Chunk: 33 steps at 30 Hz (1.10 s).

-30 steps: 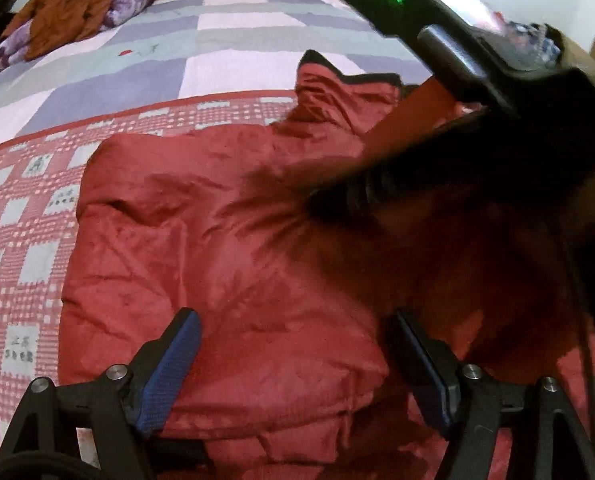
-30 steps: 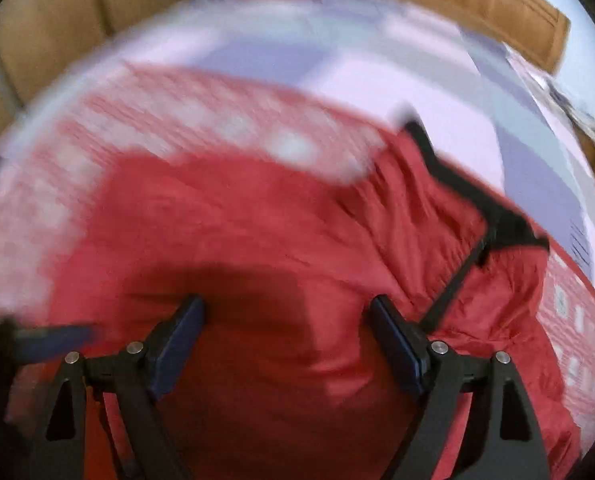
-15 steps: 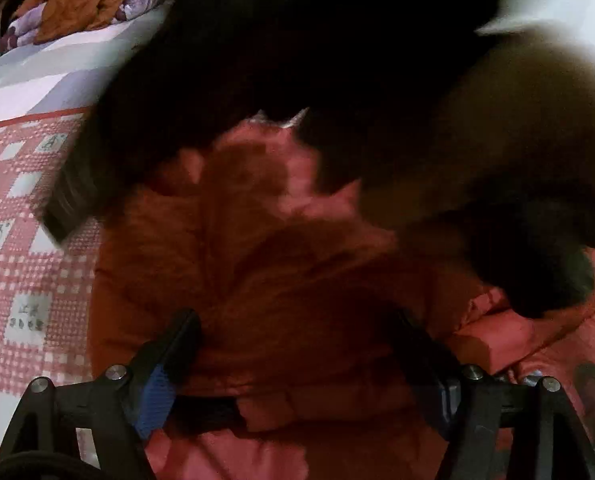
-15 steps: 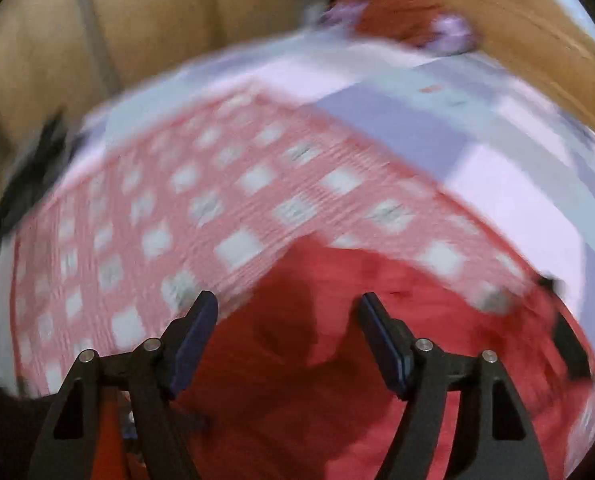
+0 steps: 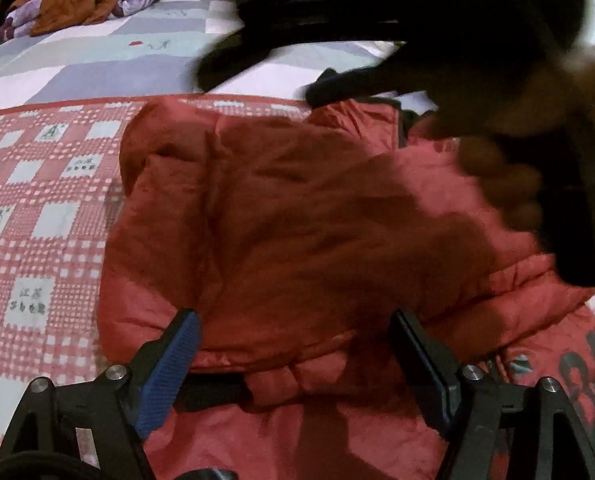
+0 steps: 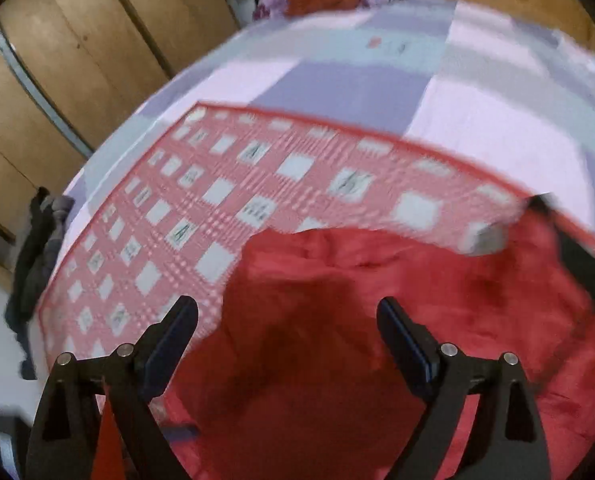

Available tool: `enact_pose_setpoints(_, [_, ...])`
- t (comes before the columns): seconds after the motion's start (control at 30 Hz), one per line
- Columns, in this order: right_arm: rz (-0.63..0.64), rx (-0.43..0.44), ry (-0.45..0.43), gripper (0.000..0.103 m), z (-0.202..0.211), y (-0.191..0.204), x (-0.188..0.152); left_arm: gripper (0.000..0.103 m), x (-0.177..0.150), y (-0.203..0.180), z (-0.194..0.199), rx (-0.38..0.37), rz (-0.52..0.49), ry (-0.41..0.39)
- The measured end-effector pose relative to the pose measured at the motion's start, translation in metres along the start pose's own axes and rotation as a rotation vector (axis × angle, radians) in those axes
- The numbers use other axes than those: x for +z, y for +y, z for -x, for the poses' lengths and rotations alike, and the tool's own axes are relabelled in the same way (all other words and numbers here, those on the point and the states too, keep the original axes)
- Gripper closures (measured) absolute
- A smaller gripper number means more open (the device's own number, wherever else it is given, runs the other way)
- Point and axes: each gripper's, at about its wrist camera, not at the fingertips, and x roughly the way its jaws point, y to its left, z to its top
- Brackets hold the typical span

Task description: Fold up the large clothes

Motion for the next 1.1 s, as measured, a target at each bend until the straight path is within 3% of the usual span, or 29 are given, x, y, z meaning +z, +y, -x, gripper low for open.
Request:
enact_pose_setpoints(0.07, [-0.01, -0.075, -0.016, 0.01, 0.013, -0.013, -0.009, 0.022, -0.002, -0.005, -0.003, 0.022, -0.031, 0.012])
enact_pose_setpoints(0.13, [0.011, -0.389, 0.015, 0.011, 0.005, -0.035, -0.02, 0.022, -0.004, -0.009, -0.004, 0.043, -0.054, 0.025])
enact_pose_setpoints(0.17, [-0.014, -0.484, 0.061, 0.011, 0.0, -0.054, -0.027, 0.022, -0.005, -0.011, -0.005, 0.049, -0.061, 0.032])
enact_pose_setpoints(0.23, [-0.117, -0.591, 0.121, 0.011, -0.001, -0.091, -0.047, 0.022, -0.004, -0.015, -0.002, 0.051, -0.074, 0.039])
enact_pose_setpoints(0.3, [-0.238, -0.553, 0.041, 0.011, 0.026, -0.104, -0.063, 0.022, -0.003, -0.01, 0.007, 0.046, -0.057, 0.032])
enact_pose_setpoints(0.4, [-0.186, -0.448, -0.08, 0.011, 0.066, -0.082, -0.087, 0.022, 0.003, -0.003, 0.024, 0.054, -0.004, -0.018])
enact_pose_setpoints(0.5, [-0.049, -0.435, -0.079, 0.011, 0.084, -0.061, -0.117, 0.022, 0.016, 0.013, 0.018, 0.114, 0.024, -0.033])
enact_pose_setpoints(0.57, [-0.036, -0.495, -0.049, 0.011, 0.088, -0.074, -0.14, 0.021, 0.017, 0.03, -0.005, 0.167, 0.047, 0.052])
enact_pose_setpoints(0.6, [-0.084, -0.539, -0.026, 0.016, 0.093, -0.095, -0.157, 0.015, 0.015, 0.037, -0.013, 0.153, 0.065, 0.081])
enact_pose_setpoints(0.63, [-0.126, -0.51, -0.038, 0.019, 0.105, -0.113, -0.171, 0.015, 0.011, 0.043, -0.018, 0.129, 0.093, 0.102])
enact_pose_setpoints(0.7, [-0.157, -0.465, -0.082, 0.039, 0.124, -0.123, -0.179, 0.015, 0.01, 0.043, -0.013, 0.15, 0.098, 0.093])
enact_pose_setpoints(0.8, [-0.161, -0.396, -0.117, 0.037, 0.151, -0.11, -0.179, 0.016, 0.012, 0.03, 0.004, 0.211, 0.06, 0.055])
enact_pose_setpoints(0.9, [-0.134, -0.409, -0.177, 0.035, 0.175, -0.094, -0.19, 0.016, 0.008, 0.013, 0.026, 0.234, 0.04, 0.031])
enact_pose_setpoints(0.97, [-0.166, -0.432, -0.163, 0.031, 0.181, -0.096, -0.212, 0.016, -0.002, 0.0, 0.04, 0.249, 0.024, 0.036])
enact_pose_setpoints(1.1, [-0.259, -0.499, -0.005, 0.031, 0.173, -0.118, -0.282, 0.016, -0.034, -0.021, 0.064, 0.286, 0.014, 0.083])
